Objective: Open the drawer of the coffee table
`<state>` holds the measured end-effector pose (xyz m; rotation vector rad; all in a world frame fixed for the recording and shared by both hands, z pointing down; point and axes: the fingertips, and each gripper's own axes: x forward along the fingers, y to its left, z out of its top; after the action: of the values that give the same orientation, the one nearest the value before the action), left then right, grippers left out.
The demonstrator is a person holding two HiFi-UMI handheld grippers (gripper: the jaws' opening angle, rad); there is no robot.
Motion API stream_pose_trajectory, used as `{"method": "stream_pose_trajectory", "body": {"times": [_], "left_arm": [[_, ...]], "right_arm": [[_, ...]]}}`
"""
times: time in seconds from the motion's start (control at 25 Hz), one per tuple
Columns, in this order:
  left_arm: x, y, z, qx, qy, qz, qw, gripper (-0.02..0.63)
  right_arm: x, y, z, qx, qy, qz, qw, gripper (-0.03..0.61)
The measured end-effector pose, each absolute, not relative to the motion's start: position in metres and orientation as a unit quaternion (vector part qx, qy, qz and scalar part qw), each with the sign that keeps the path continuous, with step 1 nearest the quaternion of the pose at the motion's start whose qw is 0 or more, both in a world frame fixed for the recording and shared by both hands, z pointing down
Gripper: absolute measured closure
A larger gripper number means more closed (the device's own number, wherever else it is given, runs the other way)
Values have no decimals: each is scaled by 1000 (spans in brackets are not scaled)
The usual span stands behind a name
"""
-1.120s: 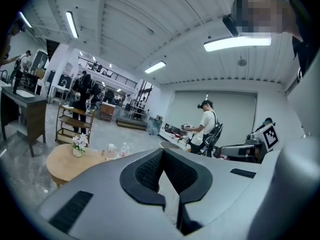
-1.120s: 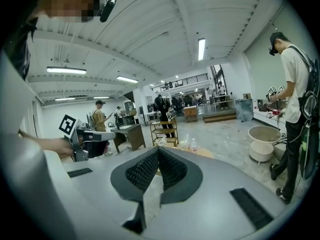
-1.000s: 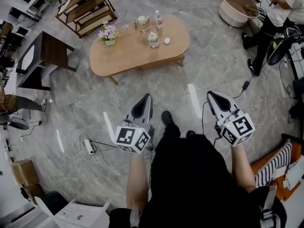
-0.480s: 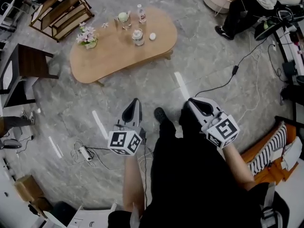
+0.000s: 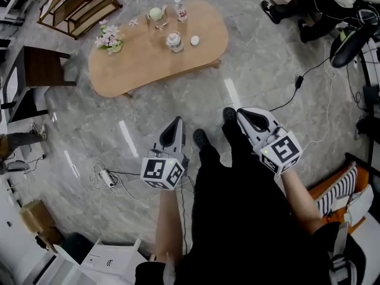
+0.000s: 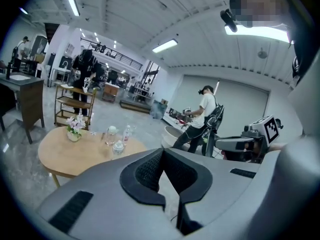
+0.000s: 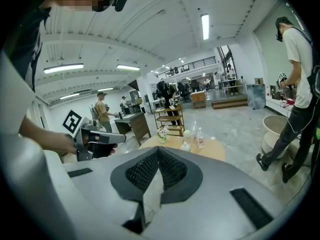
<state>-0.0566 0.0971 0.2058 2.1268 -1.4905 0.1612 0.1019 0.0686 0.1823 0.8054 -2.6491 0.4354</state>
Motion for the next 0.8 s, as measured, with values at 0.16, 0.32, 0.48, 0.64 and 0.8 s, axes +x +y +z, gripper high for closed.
{"method": "stream_pose_trajectory", "body": {"times": [0.16, 0.32, 0.48, 0.64, 0.8], "left_arm": [[-39, 74, 230, 757, -574, 79, 300, 609], [-26, 59, 274, 722, -599, 88, 335, 609], [-23, 40, 338, 701, -612, 92, 354, 609], [-30, 32, 399, 696, -615, 98, 358, 609], [-52, 23, 469, 688, -619, 102, 364, 609]], "right_arm": [[112, 30, 220, 242, -939, 85, 227, 566], [113, 2, 270, 187, -944, 86, 258, 566], [104, -23, 327, 153, -949, 94, 259, 566], [91, -39, 386, 147, -949, 100, 260, 566], [82, -56, 441, 171, -943, 103, 266, 566]]}}
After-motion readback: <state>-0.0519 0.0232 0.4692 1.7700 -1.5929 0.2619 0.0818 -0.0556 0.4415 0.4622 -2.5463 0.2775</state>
